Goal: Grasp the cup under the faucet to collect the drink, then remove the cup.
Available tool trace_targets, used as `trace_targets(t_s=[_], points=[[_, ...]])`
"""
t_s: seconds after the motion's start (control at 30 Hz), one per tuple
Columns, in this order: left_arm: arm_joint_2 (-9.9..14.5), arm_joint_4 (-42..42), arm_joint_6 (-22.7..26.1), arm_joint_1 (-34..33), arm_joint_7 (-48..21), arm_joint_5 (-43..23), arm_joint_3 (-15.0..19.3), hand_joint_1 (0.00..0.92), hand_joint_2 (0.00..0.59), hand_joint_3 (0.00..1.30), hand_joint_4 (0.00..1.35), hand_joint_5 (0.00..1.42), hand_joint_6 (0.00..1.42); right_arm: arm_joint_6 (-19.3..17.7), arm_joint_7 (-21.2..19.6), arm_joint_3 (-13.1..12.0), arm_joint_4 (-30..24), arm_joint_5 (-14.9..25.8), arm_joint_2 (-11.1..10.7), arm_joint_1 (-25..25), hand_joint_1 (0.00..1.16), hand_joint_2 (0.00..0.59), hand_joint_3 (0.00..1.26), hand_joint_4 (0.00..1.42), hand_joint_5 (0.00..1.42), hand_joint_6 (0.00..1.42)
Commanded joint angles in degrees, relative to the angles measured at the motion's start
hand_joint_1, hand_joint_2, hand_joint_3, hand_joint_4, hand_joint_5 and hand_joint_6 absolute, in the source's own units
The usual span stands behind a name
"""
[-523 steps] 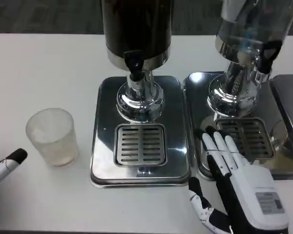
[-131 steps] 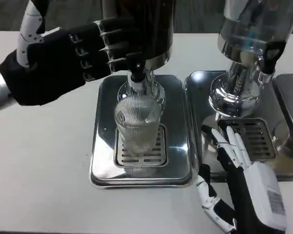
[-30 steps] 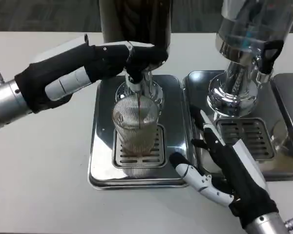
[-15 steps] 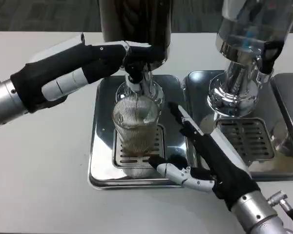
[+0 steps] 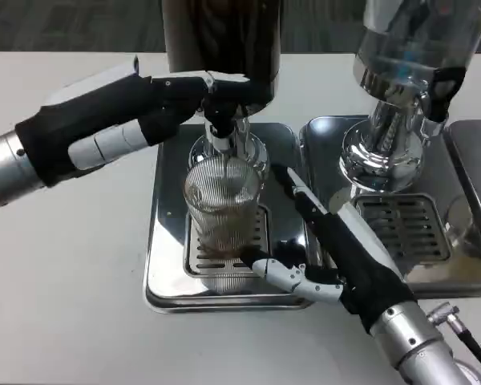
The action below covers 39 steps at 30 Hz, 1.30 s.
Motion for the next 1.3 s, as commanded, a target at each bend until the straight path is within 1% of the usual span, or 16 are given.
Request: trace_targets(t_s=[0.03, 0.63, 0.83, 1.3], points=[[1.1, -0.9, -1.2, 1.8, -0.4, 1.7, -1.0, 0.000, 0.079, 0.24, 0.11, 0.10, 0.09, -0.7, -0.6, 0.0, 1.3, 0.0, 0.4, -1.5, 0.65, 0.217, 0.00, 0.00, 0.00, 0.00], [1.6, -2.0, -1.8, 2.5, 0.4, 1.9, -1.1, 0.000, 0.079, 0.24, 0.11, 0.10, 0.10, -0.7, -1.4, 0.7, 3.8, -0.6, 1.1, -4.0, 0.63, 0.221, 0.00, 0.00, 0.00, 0.01], [1.9, -2.4, -2.1, 2.7, 0.8, 1.9, -1.4, 0.000, 0.079, 0.24, 0.11, 0.10, 0.10, -0.8, -1.3, 0.7, 5.2, -0.1, 1.8, -5.2, 0.63, 0.221, 0.00, 0.00, 0.00, 0.02], [2.5, -3.4, -2.0, 3.3, 1.4, 1.6, -1.4, 0.000, 0.083, 0.24, 0.11, 0.10, 0.10, -1.7, -1.9, 1.1, 8.6, -0.4, 2.6, -8.1, 0.63, 0.221, 0.00, 0.00, 0.00, 0.02]])
